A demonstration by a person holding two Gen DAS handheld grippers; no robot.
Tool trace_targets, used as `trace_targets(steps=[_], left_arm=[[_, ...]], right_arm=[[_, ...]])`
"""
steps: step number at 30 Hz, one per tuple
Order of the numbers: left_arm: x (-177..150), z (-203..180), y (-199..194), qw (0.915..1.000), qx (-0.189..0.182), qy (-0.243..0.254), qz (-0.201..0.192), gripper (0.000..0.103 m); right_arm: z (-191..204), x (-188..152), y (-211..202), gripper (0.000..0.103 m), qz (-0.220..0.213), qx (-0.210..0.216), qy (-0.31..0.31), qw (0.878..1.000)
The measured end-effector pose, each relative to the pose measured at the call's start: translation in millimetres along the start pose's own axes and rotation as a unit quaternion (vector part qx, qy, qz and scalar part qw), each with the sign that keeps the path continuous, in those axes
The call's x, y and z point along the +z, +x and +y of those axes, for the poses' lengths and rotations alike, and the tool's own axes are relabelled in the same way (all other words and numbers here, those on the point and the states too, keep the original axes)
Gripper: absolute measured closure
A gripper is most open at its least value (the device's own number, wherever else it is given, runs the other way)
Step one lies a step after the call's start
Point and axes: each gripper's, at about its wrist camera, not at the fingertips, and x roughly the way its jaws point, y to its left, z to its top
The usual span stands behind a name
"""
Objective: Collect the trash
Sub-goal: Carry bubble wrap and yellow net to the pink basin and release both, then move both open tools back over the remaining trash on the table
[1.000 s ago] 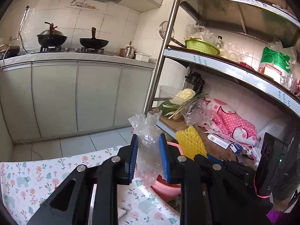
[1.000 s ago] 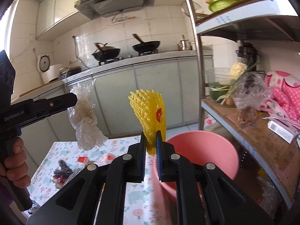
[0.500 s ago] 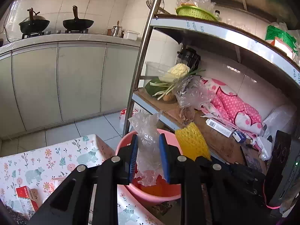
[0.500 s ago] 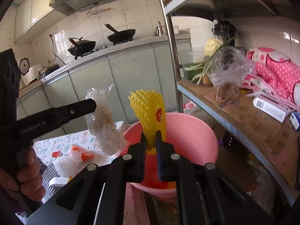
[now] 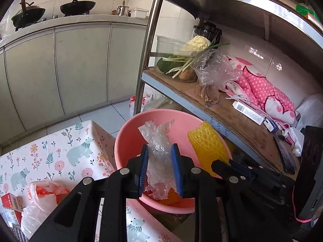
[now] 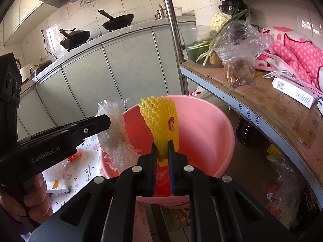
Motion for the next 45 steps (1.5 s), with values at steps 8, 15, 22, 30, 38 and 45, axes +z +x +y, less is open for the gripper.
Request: trace_targets(steps=[8,15,22,30,38,45], left_arm=[[-1.9,-0.5,6.2,0.9998,0.014,0.000,0.017,0.069],[-0.3,0.8,1.7,0.9998,0.010,-0.005,0.019,0.068],[3.7,-0.8,-12.9,0.9999,0.007,-0.009,0.012,0.068],[9.2,-9.1,-42.6,1.0000,-0.004,-0.003,-0.006,0.068],[10.4,-12.6,-85.9,0.9997,-0.009,0.006,-0.024,0.068],[4.4,-0.8,-129.1,0.9991,0.003,0.002,-0.043,0.068]], right_arm=[[-5.6,0.1,6.6,0.081,0.015,-0.006,0.012,1.000],[-7.6,1.2,4.4,0.072,0.012,-0.006,0.015,1.000],[-2.5,3.4,-8.1,0.072,0.003,-0.001,0.009,1.000],[9.5,4.4,-32.1,0.072,-0.011,0.012,0.000,1.000],[31.2,4.3,-57.4,0.072,-0.027,0.039,-0.015,0.999],[50.1,0.0,-71.5,0.071,-0.035,0.056,-0.030,0.997]])
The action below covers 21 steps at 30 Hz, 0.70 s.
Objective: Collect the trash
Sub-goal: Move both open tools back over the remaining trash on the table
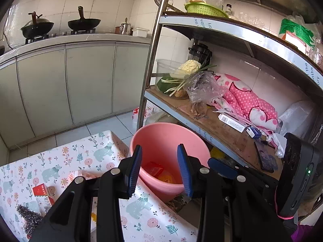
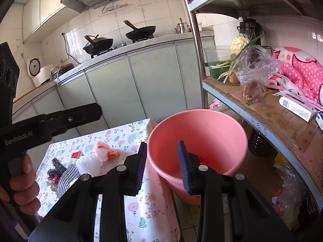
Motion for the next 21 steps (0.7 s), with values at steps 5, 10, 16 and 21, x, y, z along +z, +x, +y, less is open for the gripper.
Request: trace_targets(steps=[5,10,16,21], left_arm=[[-2.1,16.2,-33.9,0.9997,0.017,-0.005,-0.015,0.068],[-4.2,38.7,-70.7,0.9984,0.046,-0.011,-0.032,0.068],[-9.3,82.5,-117.0,0.9939,0.096,-0.039,-0.038,0.068],[-20.6,121.0,-152.4,0.9869,0.141,-0.068,-0.040,0.068]], right_arm=[[12.6,-0.1,-9.3,0.062,-0.008,0.011,-0.006,1.000],[26.3,1.7,-13.7,0.062,-0.011,0.026,-0.020,0.999],[46.0,0.7,-12.7,0.062,-0.006,0.043,-0.040,0.998],[65.1,-4.4,-6.6,0.062,0.006,0.062,-0.053,0.997]])
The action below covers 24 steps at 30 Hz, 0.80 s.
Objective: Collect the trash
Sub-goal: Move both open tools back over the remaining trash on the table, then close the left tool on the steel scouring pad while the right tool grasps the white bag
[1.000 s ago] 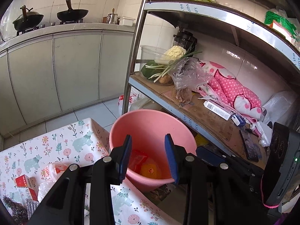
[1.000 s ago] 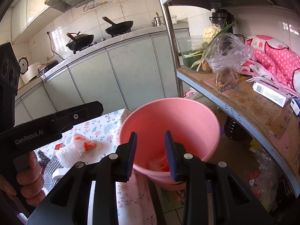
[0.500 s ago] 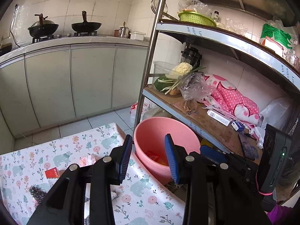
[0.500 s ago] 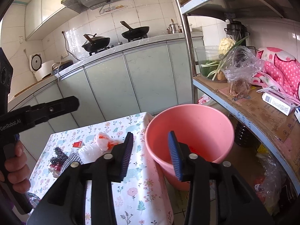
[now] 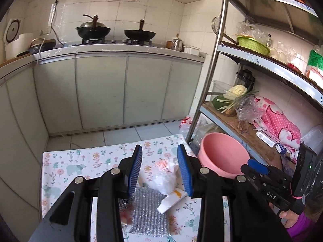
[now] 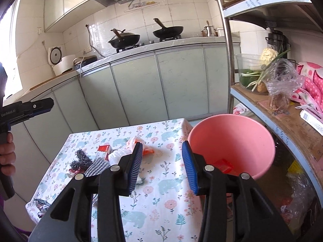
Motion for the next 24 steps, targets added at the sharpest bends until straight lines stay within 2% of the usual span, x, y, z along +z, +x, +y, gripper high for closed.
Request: trace_targets(steps=[5,9,15,18,24], left_arm=[[-14.1,39.2,-14.6,0.9989,0.040,-0.021,0.010,0.068],[-30.7,59.5,-14.2,0.9974,0.055,-0.035,0.030,0.068],[-62.8,71.2,3.8,0.9951,0.052,-0.030,0.079,0.068],[-75.3,68.2,21.3,0.9927,0.048,-0.011,0.111,0.068],[-90.0,59.8,51.0,0.9887,0.032,0.026,0.144,0.068]], right_arm=[[17.8,-4.0,8.4,0.062,0.012,0.016,-0.013,1.000],[29.6,-6.3,14.3,0.062,0.022,0.025,-0.023,0.999],[43.5,-9.5,24.5,0.062,0.041,0.032,-0.034,0.998],[46.2,-10.7,30.8,0.062,0.051,0.034,-0.034,0.998],[49.2,-13.7,44.4,0.062,0.071,0.033,-0.035,0.996]])
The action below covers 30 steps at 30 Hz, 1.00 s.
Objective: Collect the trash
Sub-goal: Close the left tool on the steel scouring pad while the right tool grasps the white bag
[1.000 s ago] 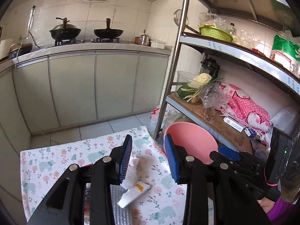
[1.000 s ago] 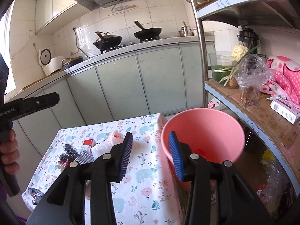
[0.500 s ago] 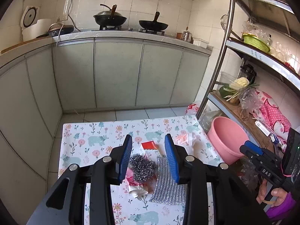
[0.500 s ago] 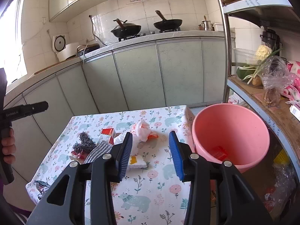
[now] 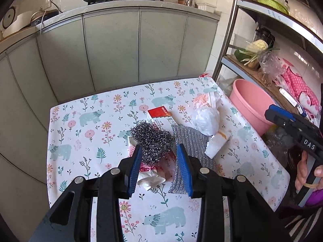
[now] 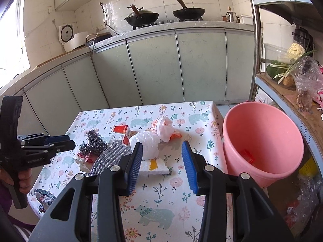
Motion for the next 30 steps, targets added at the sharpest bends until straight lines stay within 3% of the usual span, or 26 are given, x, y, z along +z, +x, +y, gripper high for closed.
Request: trace_targets(steps=[9,17,23,30], left_arm=[[-5.9,5.4,38.4,0.9992,-0.001,0.005,0.041,0.068],[-8.7,11.2,44.2,0.9994,-0.011,0.002,0.033,0.068],[-8.8,14.1,38.0,0.9997,-0.020,0.003,0.016,0.087],[-5.5,20.0,21.2,0.9996,-0.021,-0.012,-0.013,0.092]], right_arm=[[5.7,-2.1,18.9,0.062,0.026,0.002,-0.003,1.000],[13.1,-2.4,35.0,0.062,0.042,0.011,-0.012,0.999],[21.3,-2.2,42.0,0.062,0.048,0.017,-0.021,0.998],[21.5,1.5,52.7,0.062,0.055,0.020,-0.021,0.998]])
